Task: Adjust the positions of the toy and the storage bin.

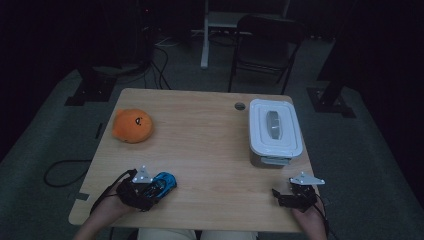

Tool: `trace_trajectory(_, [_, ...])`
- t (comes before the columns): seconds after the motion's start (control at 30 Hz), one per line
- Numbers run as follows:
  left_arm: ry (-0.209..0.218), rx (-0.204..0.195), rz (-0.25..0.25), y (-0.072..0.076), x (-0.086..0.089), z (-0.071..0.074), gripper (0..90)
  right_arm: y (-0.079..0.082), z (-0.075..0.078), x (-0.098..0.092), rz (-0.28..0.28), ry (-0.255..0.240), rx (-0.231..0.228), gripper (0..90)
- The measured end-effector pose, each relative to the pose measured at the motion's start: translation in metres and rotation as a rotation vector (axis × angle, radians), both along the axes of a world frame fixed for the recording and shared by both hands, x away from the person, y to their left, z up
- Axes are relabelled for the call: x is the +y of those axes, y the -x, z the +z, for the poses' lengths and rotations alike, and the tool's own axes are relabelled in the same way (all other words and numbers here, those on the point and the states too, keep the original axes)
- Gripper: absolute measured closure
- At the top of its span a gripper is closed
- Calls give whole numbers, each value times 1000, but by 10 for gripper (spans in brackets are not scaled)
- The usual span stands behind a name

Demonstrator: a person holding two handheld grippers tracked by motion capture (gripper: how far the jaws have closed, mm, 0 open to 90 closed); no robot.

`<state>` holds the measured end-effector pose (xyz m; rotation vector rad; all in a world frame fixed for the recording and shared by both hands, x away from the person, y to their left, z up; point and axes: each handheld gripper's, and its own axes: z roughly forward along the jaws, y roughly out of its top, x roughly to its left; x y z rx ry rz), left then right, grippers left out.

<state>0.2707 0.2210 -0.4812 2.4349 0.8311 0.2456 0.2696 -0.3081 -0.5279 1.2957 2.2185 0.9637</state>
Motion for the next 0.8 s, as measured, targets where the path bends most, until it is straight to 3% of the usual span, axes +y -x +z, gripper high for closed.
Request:
trace_trajectory(0.27, [-20, 18, -22, -1, 0, -12, 270, 0, 0, 0, 0, 0, 0, 147])
trace_trajectory(0.63, [34, 33, -43, -8, 6, -18, 268, 0, 0, 0, 0, 0, 0, 147])
trace_trajectory(0.8, [30, 47, -37, -8, 6, -17, 265, 0, 0, 0, 0, 0, 0, 147])
